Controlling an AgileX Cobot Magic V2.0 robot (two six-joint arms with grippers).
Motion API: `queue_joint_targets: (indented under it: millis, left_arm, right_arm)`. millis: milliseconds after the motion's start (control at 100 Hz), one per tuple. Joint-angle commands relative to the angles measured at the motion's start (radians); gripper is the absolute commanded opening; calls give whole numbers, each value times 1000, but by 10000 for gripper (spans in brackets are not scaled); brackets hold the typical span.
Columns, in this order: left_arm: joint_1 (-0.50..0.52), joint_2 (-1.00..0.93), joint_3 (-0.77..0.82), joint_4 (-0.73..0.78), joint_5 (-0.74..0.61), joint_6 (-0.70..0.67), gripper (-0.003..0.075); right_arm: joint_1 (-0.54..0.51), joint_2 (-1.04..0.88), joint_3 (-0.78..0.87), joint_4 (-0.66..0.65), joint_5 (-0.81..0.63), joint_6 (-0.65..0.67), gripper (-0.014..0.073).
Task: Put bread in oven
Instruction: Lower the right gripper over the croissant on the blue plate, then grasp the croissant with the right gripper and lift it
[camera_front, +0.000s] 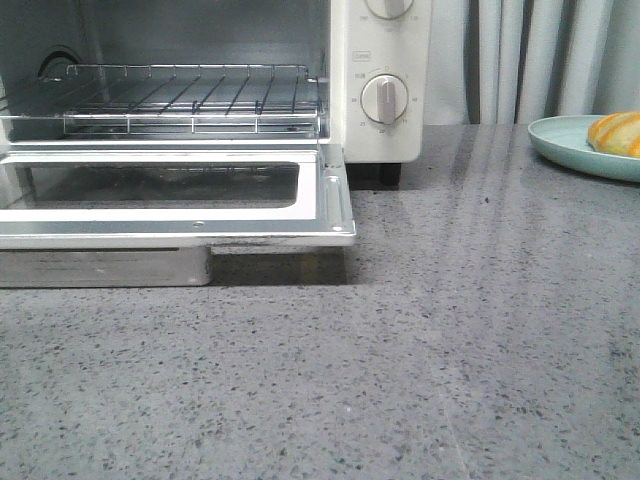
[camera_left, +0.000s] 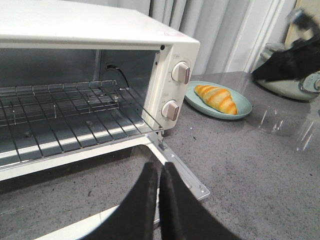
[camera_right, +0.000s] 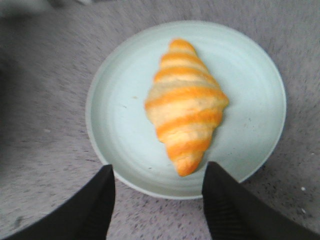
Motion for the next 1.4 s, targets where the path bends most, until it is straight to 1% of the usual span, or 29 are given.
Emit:
queue_joint_targets:
  millis: [0,170,380,570,750,800,850,860,870,900,920,950,960,1000,1090,1190,1300,1390]
  left_arm:
    - [-3,5,-29,-20,-58,-1,-21]
    - [-3,7,-29,-19,-43,-1,-21]
    - [-3,7,-29,-19,-37,-1,-21]
    - [-3,7,-29,-19,-37,-1,-21]
    - [-3,7,-29,-19,-37,-1,-21]
    - [-3,7,-29,-19,-37,-1,-21]
    - [-3,7,-29,-19,-33,-1,-21]
    - [-3,7,-29,-19,-33,-1,-21]
    - [-3,7,-29,-19,-33,-1,-21]
    - [-3,7,-29,-19,-26,-1,-21]
    - [-3,7,-29,-19,-24,-1,-21]
    - [-3,7,-29,-19,-18,-1,-21]
    - [-3,7,-29,-19,-16,-1,-21]
    - [-3,7,-29,-19,-9,-1,-21]
    - [-3,7,-29,-19,-3,-1,-21]
    - [-3,7,-29,-19,-3,-1,-21]
    - [-3,7,-29,-19,-3,-1,-21]
    - [-3,7,-29,-15,-3,-1,-21]
  right_arm:
    - [-5,42,-45,1,-81,-3,360]
    - [-5,149,-47,1,-145,-3,360]
    - [-4,194,-47,1,-197,-3,360]
    - [4,230,-47,1,-205,-3,360]
    - [34,268,-47,1,-205,-3,351]
    - [38,276,-47,1,-203,-3,305]
    - [41,278,-47,1,-198,-3,216]
    - [41,278,-47,1,-196,-3,166]
    - [41,278,-47,1,-193,-3,166]
    - [41,278,-47,1,-188,-3,71]
    - [41,278,-47,1,-186,-3,31]
    - [41,276,-47,1,-184,-3,-66]
    - [41,276,-47,1,-184,-3,-81]
    - [41,272,-47,1,-182,-3,-63]
    - [41,245,-47,0,-188,-3,-62]
    - [50,170,-47,0,-217,-3,-62]
    - [82,40,-47,0,-296,-3,-62]
    - [146,-71,-49,0,-388,-3,-62]
